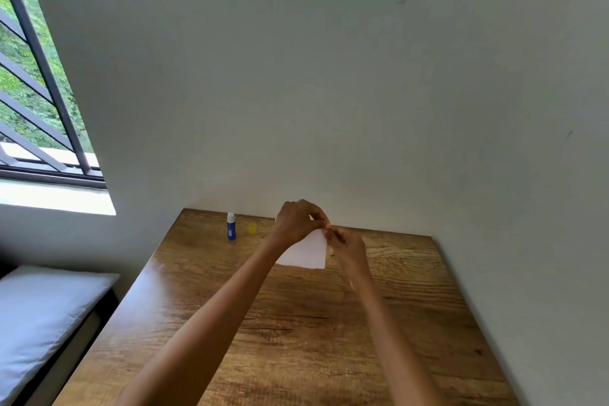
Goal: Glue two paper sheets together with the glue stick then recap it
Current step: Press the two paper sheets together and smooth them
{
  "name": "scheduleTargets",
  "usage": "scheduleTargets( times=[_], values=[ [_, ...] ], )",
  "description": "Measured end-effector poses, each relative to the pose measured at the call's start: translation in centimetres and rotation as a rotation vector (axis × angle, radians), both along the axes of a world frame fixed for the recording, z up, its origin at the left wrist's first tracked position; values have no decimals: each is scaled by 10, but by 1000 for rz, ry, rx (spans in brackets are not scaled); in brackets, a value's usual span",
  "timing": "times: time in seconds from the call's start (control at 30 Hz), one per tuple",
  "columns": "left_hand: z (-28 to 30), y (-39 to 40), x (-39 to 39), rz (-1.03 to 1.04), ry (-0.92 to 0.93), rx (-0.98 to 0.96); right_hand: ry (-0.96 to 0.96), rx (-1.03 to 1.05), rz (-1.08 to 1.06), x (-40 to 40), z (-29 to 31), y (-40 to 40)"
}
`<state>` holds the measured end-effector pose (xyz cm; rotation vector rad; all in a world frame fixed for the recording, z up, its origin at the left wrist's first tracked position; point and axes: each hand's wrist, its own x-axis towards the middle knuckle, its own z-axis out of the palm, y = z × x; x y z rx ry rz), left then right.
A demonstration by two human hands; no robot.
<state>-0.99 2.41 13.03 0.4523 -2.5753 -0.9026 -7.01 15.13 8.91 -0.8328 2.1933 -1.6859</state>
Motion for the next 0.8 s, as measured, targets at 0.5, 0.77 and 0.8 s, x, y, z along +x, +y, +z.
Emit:
scheduleTargets(
  times=[0.5,0.77,0.8],
  values=[
    [-14,-19,-2,162,150,301,-70,118,12,6,-18,7],
    [-16,-26,4,437,434,526,-268,-100,-129,9,-16,3],
    [-17,-23,4,466,462,563,-306,-108,-88,11,-15,1]
  ],
)
